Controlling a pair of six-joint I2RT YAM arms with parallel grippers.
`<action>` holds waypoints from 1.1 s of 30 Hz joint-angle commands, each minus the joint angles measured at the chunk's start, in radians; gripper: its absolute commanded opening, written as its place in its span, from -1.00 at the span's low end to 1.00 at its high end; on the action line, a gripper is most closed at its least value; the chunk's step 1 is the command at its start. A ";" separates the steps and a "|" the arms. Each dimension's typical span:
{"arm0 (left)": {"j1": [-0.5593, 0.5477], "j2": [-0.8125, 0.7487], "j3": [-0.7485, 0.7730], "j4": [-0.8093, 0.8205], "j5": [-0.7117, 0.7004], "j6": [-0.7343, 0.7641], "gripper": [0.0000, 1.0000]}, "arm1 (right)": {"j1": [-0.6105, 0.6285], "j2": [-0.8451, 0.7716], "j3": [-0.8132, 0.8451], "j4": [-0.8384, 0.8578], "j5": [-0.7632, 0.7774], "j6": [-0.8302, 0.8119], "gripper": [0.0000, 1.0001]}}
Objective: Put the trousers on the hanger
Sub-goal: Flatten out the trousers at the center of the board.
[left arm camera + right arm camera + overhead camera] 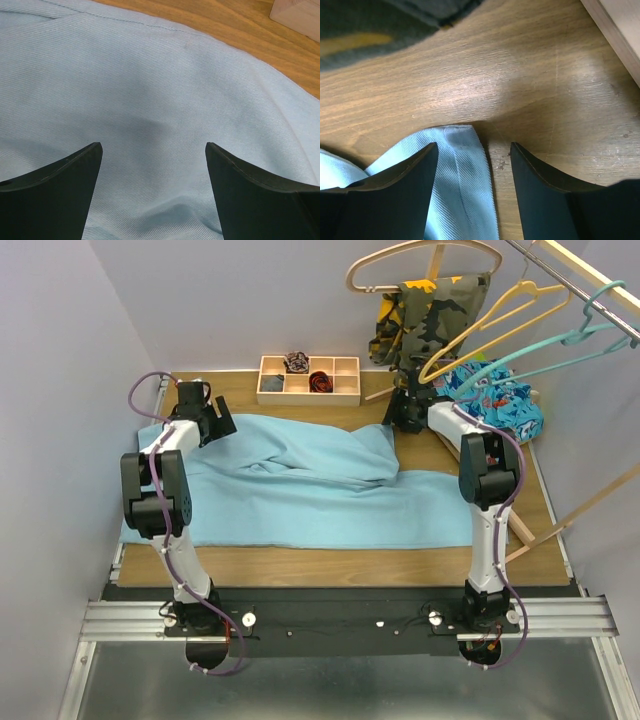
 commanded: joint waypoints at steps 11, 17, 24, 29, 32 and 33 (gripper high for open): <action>0.001 0.047 -0.005 0.023 0.020 0.004 0.86 | 0.032 0.055 -0.024 -0.017 0.011 -0.098 0.28; 0.001 0.053 -0.005 0.027 0.013 0.014 0.85 | 0.043 0.056 -0.034 -0.020 -0.004 -0.103 0.16; 0.001 0.105 -0.013 0.040 0.009 0.020 0.86 | 0.052 0.072 -0.008 -0.036 -0.018 -0.109 -0.83; 0.005 0.134 -0.033 0.050 0.010 0.026 0.86 | 0.052 0.001 -0.025 -0.048 0.116 -0.114 -0.99; 0.016 0.133 -0.054 0.062 0.022 0.029 0.84 | 0.050 -0.092 -0.062 -0.046 0.243 -0.134 -0.99; 0.022 0.128 -0.060 0.068 0.023 0.028 0.84 | 0.050 -0.120 -0.074 -0.048 0.276 -0.146 -0.99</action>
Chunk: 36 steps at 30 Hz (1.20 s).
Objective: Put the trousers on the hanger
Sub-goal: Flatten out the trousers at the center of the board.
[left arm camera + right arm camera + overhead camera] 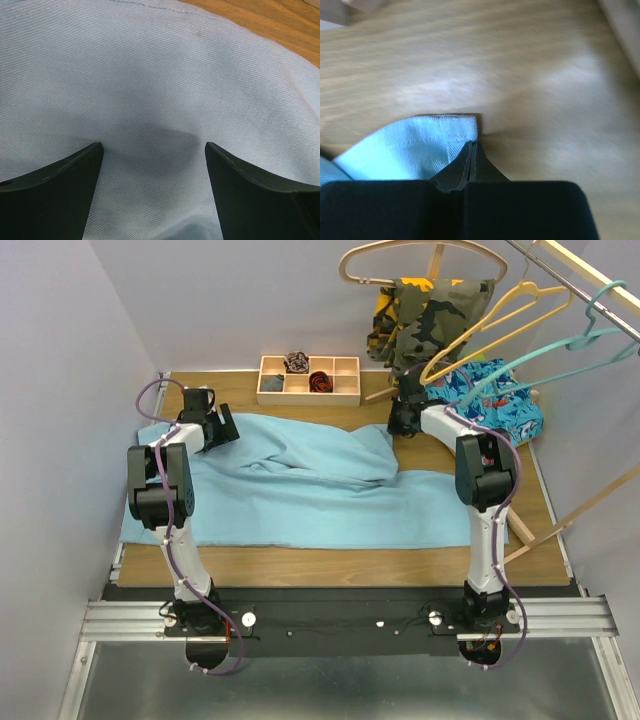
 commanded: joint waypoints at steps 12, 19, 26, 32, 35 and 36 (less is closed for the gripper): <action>0.027 0.033 -0.040 0.000 0.022 0.022 0.85 | -0.072 -0.306 -0.098 -0.051 0.508 -0.233 -0.99; 0.027 0.024 -0.051 0.006 0.025 0.024 0.85 | -0.156 -0.367 -0.149 -0.049 0.603 -0.228 -0.99; 0.025 0.026 -0.050 0.009 0.030 0.030 0.85 | -0.251 -0.453 -0.238 -0.049 0.660 -0.175 -0.99; 0.025 0.010 -0.046 0.014 0.023 0.050 0.86 | -0.275 -0.520 -0.343 -0.051 0.695 -0.126 -0.99; 0.024 -0.005 -0.036 0.013 0.023 0.062 0.86 | -0.275 -0.550 -0.383 -0.051 0.682 -0.101 -0.99; 0.024 -0.016 -0.034 0.013 0.025 0.062 0.85 | -0.275 -0.560 -0.412 -0.052 0.663 -0.095 -0.99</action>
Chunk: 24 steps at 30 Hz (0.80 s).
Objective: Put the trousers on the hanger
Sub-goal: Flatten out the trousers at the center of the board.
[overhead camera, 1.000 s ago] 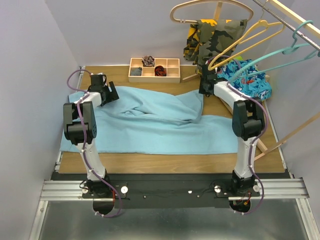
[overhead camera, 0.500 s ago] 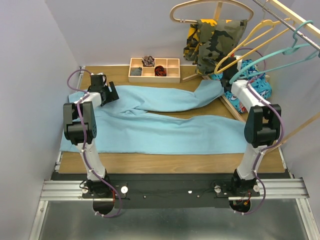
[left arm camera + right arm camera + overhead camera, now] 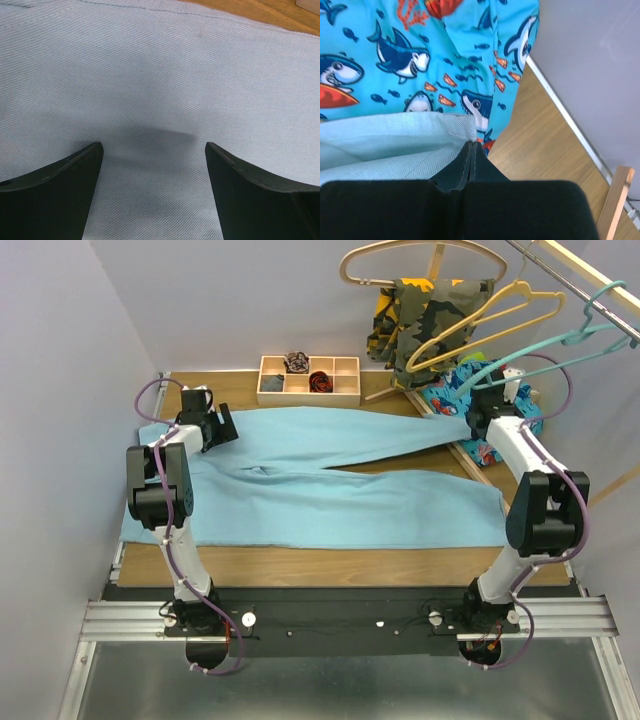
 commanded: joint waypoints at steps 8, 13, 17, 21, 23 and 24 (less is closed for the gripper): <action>-0.004 -0.073 -0.009 -0.042 0.009 0.015 0.85 | -0.019 -0.149 -0.249 -0.027 -0.026 0.172 0.58; -0.036 -0.084 -0.001 -0.050 0.008 0.011 0.85 | -0.019 -0.117 -0.219 -0.020 -0.179 0.134 0.60; -0.053 -0.075 -0.001 -0.050 0.014 -0.008 0.85 | -0.019 -0.080 -0.121 0.014 -0.307 0.075 0.54; -0.066 -0.070 -0.009 -0.044 0.014 -0.019 0.85 | -0.019 -0.048 -0.053 0.054 -0.439 0.013 0.47; -0.067 -0.066 -0.010 -0.041 0.012 -0.025 0.85 | -0.019 -0.010 -0.027 0.057 -0.476 -0.027 0.45; -0.067 -0.061 -0.010 -0.041 0.012 -0.026 0.85 | -0.019 0.004 -0.002 0.057 -0.508 -0.047 0.45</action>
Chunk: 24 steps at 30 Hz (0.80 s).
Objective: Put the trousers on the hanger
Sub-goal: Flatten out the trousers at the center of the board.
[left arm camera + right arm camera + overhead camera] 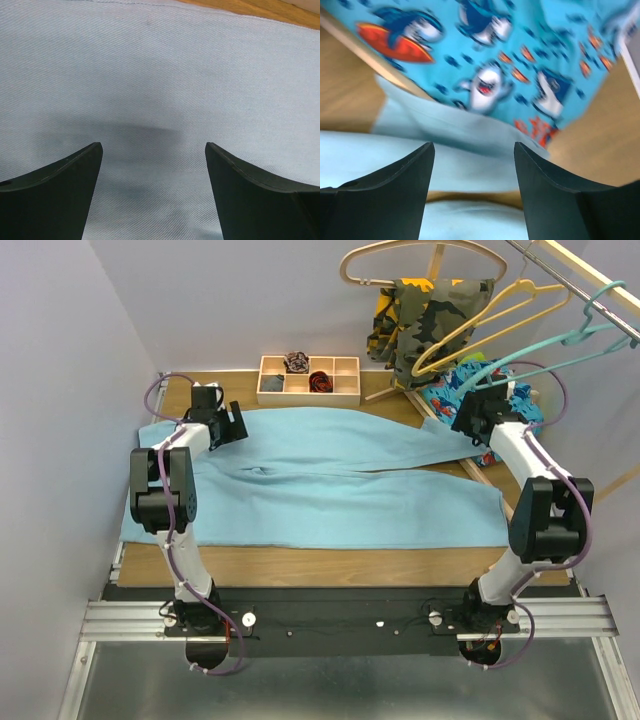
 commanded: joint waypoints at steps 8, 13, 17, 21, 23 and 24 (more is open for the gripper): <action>-0.008 0.009 0.003 0.002 0.006 -0.021 0.85 | -0.003 0.216 0.192 0.046 -0.279 -0.177 0.48; -0.008 0.020 0.012 -0.003 0.006 -0.021 0.84 | -0.003 0.285 0.222 0.046 -0.296 -0.206 0.54; -0.009 0.032 0.017 -0.006 0.007 -0.019 0.85 | -0.003 0.305 0.228 0.044 -0.296 -0.216 0.53; -0.009 0.035 0.014 -0.008 0.004 -0.019 0.84 | -0.003 0.294 0.220 0.044 -0.288 -0.216 0.14; -0.008 0.038 0.014 -0.008 0.006 -0.019 0.85 | -0.003 0.291 0.213 0.046 -0.278 -0.216 0.01; -0.008 0.041 0.014 -0.008 0.006 -0.019 0.85 | -0.003 0.283 0.211 0.044 -0.276 -0.216 -0.10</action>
